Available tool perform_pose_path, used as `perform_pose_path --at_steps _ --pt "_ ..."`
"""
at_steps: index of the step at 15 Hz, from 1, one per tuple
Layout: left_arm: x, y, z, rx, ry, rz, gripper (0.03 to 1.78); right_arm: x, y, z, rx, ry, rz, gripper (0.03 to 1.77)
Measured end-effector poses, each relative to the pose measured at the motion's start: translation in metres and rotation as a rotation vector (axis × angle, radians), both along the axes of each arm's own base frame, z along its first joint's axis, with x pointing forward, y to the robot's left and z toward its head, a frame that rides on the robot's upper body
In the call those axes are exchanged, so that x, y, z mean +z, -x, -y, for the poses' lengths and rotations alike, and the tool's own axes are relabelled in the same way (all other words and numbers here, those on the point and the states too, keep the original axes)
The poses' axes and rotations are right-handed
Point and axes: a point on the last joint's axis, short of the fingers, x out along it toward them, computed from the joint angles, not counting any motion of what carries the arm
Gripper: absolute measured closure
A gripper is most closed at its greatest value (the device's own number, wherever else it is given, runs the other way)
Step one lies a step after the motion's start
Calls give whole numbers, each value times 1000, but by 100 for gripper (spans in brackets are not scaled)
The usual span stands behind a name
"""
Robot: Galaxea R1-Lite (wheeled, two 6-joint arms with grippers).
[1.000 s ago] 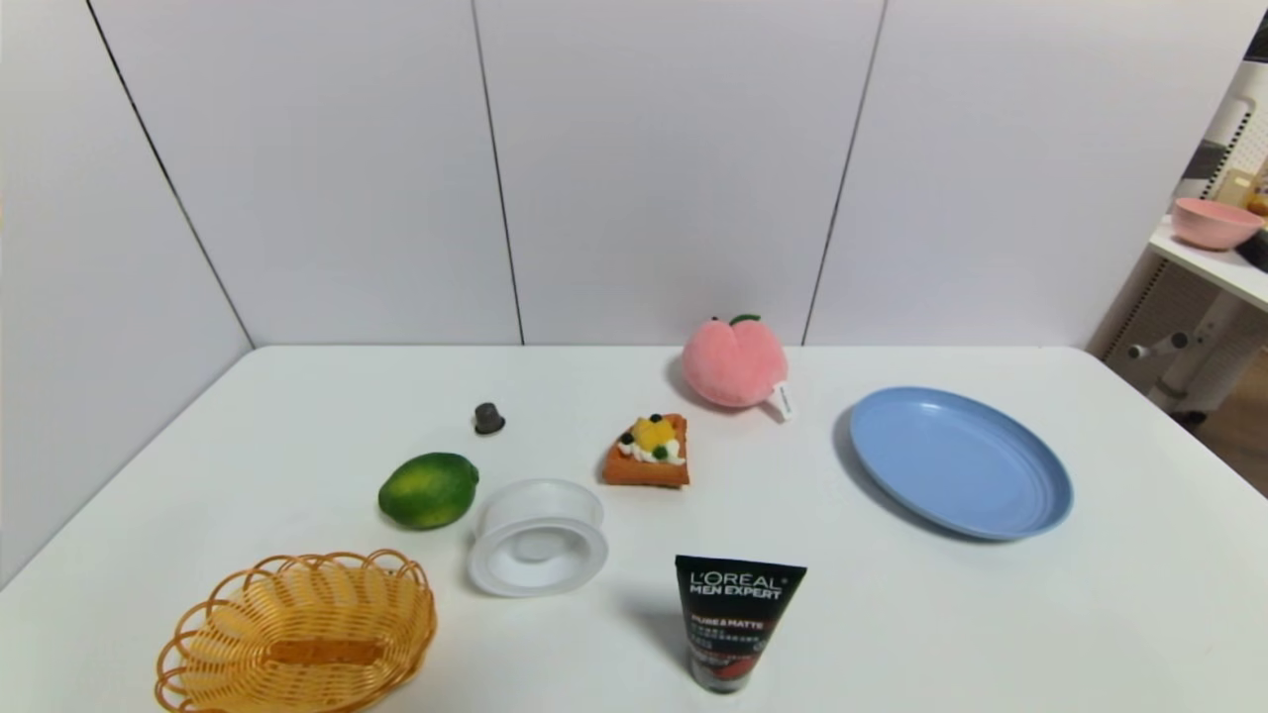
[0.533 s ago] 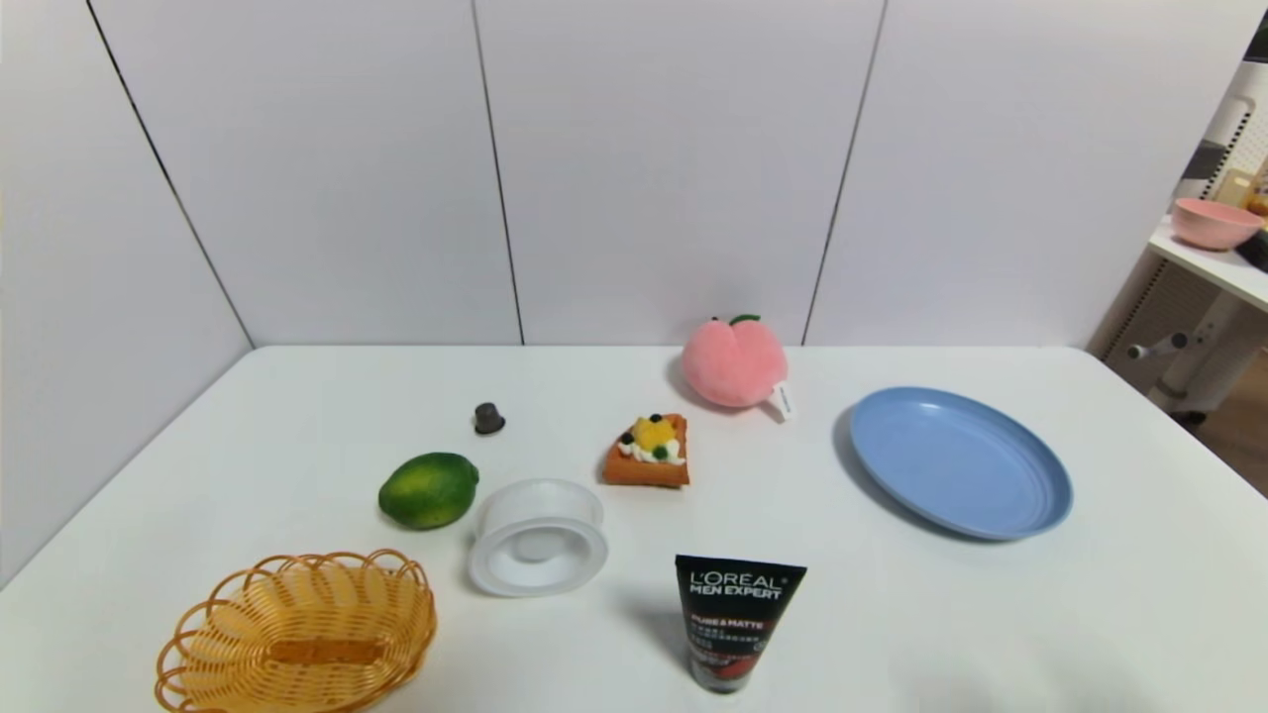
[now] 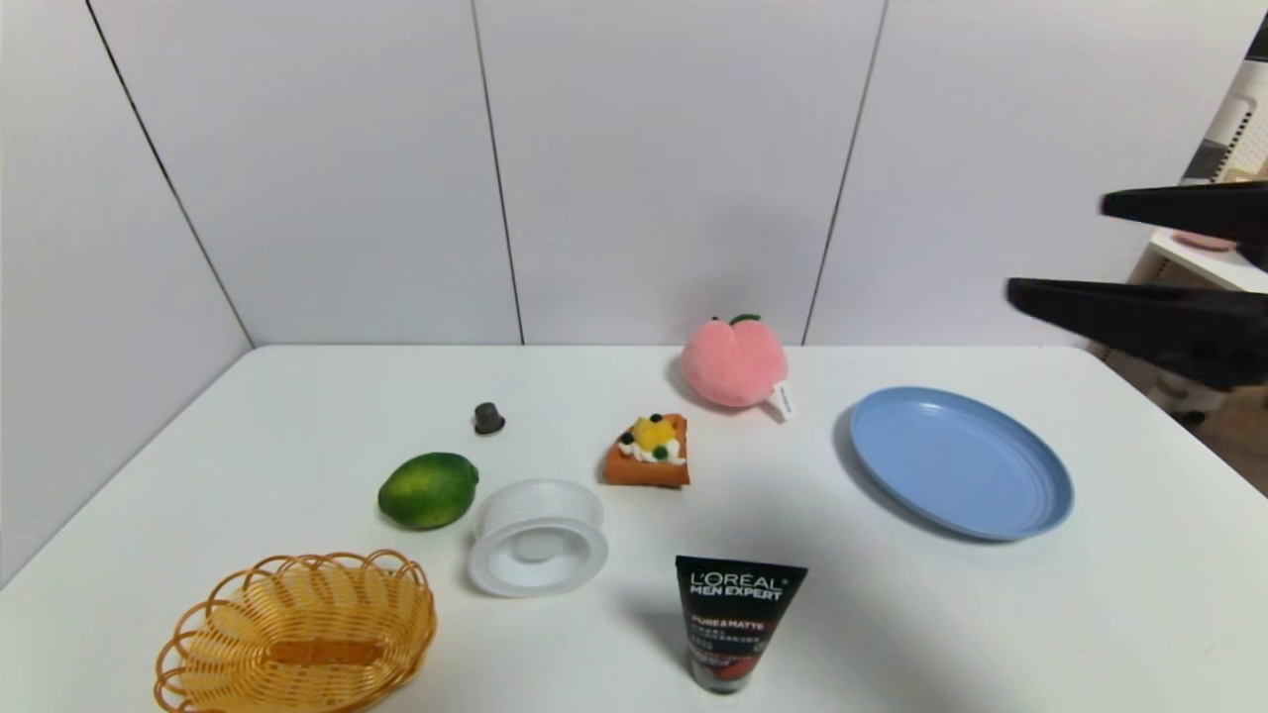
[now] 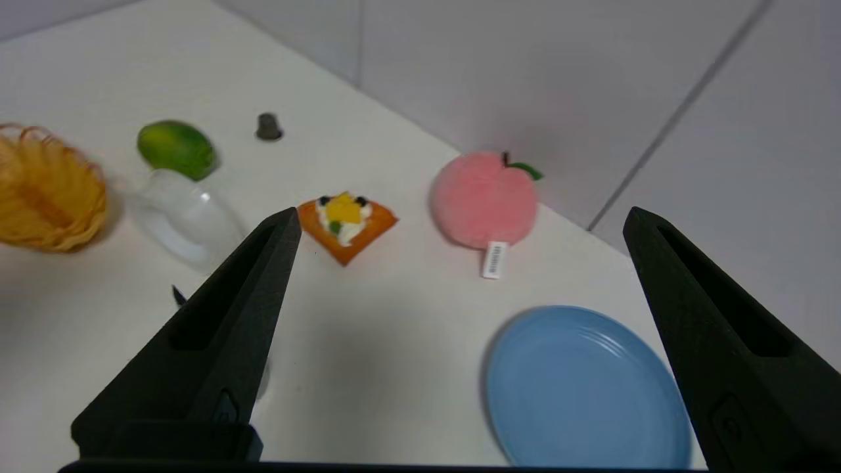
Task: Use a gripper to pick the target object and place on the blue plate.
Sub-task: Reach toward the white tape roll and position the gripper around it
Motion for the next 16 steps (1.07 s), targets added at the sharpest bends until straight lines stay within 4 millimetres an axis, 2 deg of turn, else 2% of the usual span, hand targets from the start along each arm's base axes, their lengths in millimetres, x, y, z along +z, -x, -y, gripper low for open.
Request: perform_pose_path --at_steps 4,8,12,16 --pt "0 0 0 0 0 0 12 -3 -64 -69 148 75 -104 10" --pt "0 0 0 0 0 0 12 -31 -104 -134 246 142 -176 10" --pt "0 0 0 0 0 0 12 -59 -116 -182 334 256 -260 10" --pt "0 0 0 0 0 0 12 -81 -119 -207 411 386 -260 10"
